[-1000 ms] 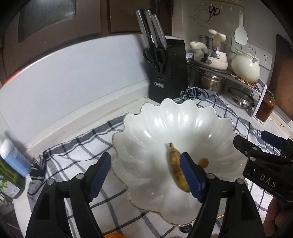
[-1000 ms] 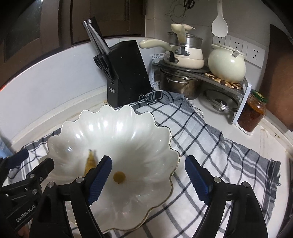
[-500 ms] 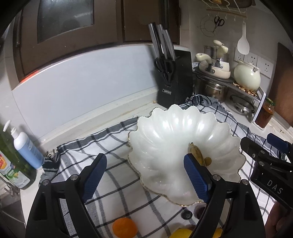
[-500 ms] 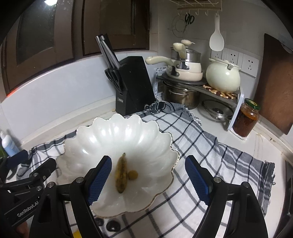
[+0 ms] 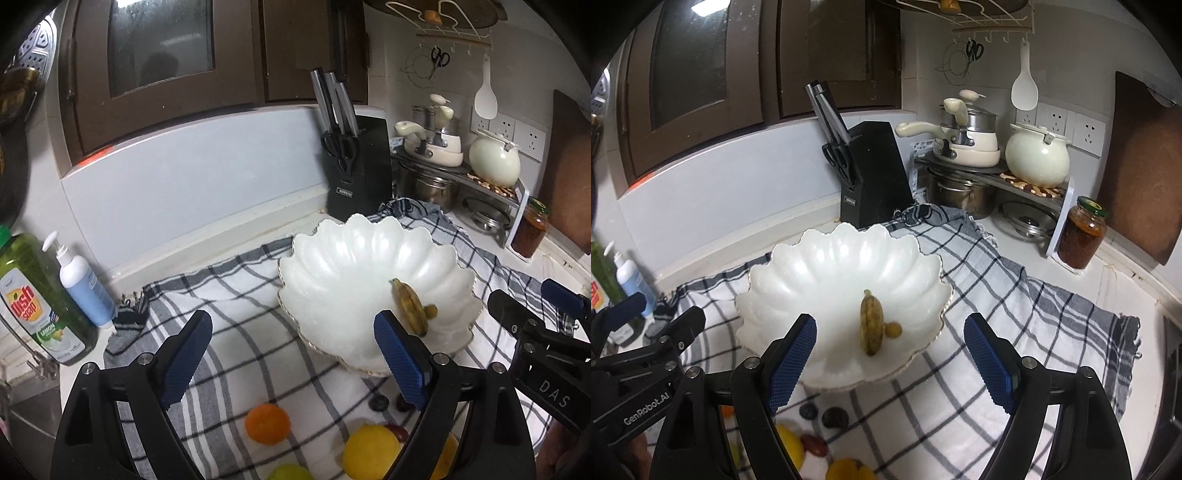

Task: Organize fruits
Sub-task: 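Withdraw both tools from the bowl back toward the remaining fruits, then grasp the orange with the left tool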

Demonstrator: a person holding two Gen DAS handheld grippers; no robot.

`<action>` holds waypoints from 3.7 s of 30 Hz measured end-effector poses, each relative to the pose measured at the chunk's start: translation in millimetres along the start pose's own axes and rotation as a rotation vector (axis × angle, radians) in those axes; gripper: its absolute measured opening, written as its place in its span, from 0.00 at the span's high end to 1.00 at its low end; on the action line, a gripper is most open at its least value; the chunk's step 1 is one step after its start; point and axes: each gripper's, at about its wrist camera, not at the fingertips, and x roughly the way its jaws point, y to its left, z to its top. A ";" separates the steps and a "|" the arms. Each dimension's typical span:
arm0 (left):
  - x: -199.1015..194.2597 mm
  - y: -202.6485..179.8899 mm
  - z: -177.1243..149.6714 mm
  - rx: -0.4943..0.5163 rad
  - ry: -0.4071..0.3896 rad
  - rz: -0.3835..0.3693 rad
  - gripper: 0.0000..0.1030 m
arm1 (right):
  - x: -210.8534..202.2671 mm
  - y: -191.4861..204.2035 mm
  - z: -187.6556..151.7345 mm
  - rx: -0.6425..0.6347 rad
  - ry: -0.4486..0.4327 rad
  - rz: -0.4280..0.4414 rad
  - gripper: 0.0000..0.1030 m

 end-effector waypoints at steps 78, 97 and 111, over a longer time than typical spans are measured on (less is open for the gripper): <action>-0.1 -86.3 -166.6 0.157 0.235 -0.226 0.43 | -22.6 -65.5 -157.2 0.092 0.171 -0.030 0.19; -12.5 -73.9 -159.8 0.152 0.202 -0.202 0.55 | -25.7 -53.7 -154.4 0.075 0.163 -0.007 0.19; -33.4 -33.3 -152.5 0.099 0.158 -0.147 0.55 | -16.7 -2.3 -145.5 -0.027 0.159 0.086 0.20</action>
